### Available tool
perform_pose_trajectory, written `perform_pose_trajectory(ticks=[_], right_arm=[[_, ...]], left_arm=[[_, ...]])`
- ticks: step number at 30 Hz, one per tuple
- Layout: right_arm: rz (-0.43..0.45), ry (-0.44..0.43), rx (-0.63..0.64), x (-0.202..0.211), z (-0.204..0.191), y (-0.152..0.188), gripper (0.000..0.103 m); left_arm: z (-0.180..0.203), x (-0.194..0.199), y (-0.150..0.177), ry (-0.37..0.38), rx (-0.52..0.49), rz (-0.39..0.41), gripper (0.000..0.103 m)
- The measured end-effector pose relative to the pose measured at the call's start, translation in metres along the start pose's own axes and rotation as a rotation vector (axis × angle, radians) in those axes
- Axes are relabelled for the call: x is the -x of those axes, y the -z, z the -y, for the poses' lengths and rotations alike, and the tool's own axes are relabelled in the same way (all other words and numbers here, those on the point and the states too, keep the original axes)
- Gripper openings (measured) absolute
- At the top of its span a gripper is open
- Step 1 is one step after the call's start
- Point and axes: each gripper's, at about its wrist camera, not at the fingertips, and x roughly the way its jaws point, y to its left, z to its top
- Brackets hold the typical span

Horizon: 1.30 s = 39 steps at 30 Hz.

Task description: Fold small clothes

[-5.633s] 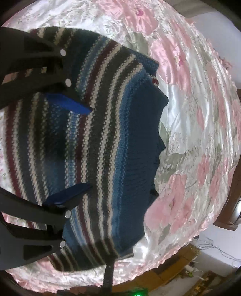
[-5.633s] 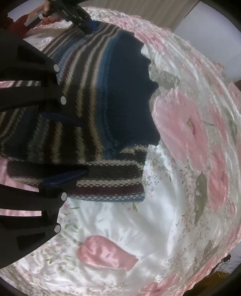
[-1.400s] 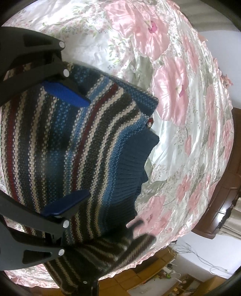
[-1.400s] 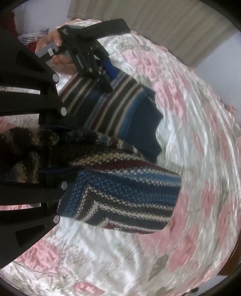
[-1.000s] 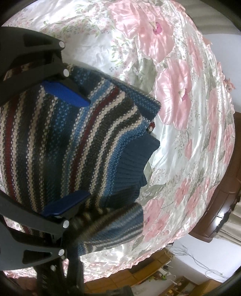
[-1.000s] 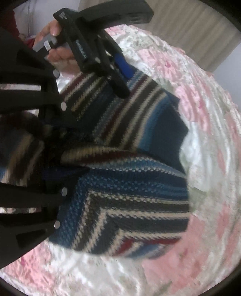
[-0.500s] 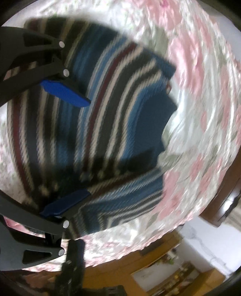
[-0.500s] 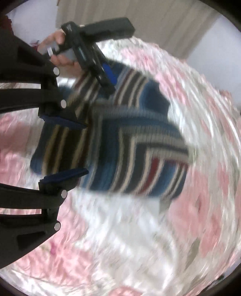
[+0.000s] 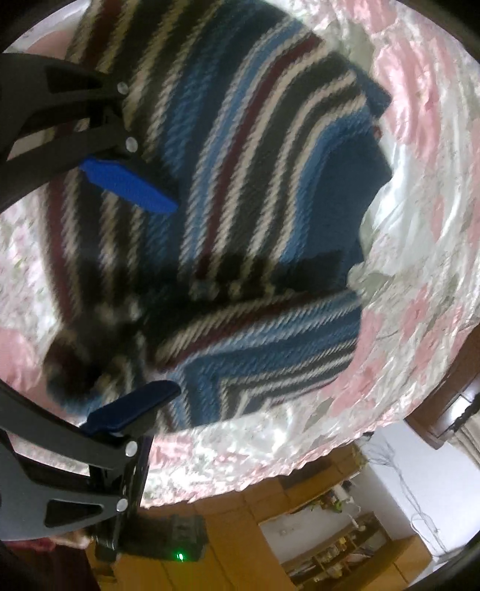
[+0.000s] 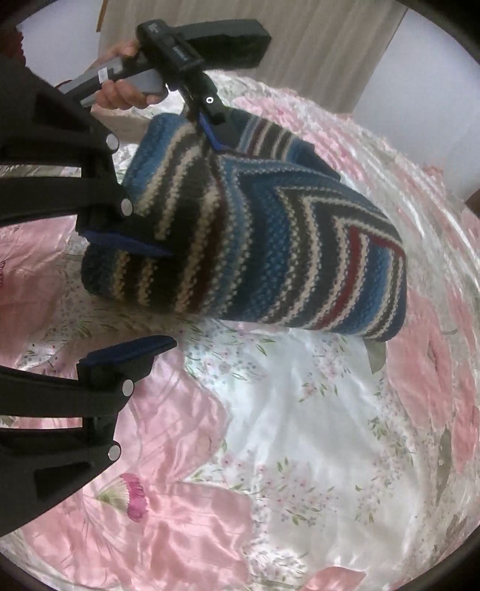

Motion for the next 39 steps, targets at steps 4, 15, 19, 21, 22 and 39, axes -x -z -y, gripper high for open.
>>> perform_pose_trajectory(ticks=[4, 15, 19, 21, 22, 39], right_arm=[[-0.004, -0.072, -0.028, -0.008, 0.008, 0.007, 0.046], [0.024, -0.049, -0.007, 0.0, 0.028, 0.007, 0.049], [0.028, -0.064, -0.031, 0.002, 0.039, 0.012, 0.049], [0.03, -0.066, -0.033, 0.004, 0.041, 0.015, 0.049], [0.033, -0.065, -0.035, 0.005, 0.04, 0.017, 0.049], [0.029, -0.034, 0.051, 0.004, -0.004, 0.018, 0.05]], left_arm=[[0.016, -0.024, -0.013, -0.077, -0.011, -0.061, 0.091], [0.054, -0.045, -0.028, -0.121, -0.033, -0.05, 0.046], [0.063, -0.029, -0.03, -0.084, -0.05, 0.032, 0.028], [0.069, -0.017, -0.032, -0.067, -0.065, 0.073, 0.026], [0.073, -0.009, -0.034, -0.059, -0.075, 0.09, 0.025], [0.03, 0.089, -0.065, -0.189, -0.156, 0.217, 0.023]])
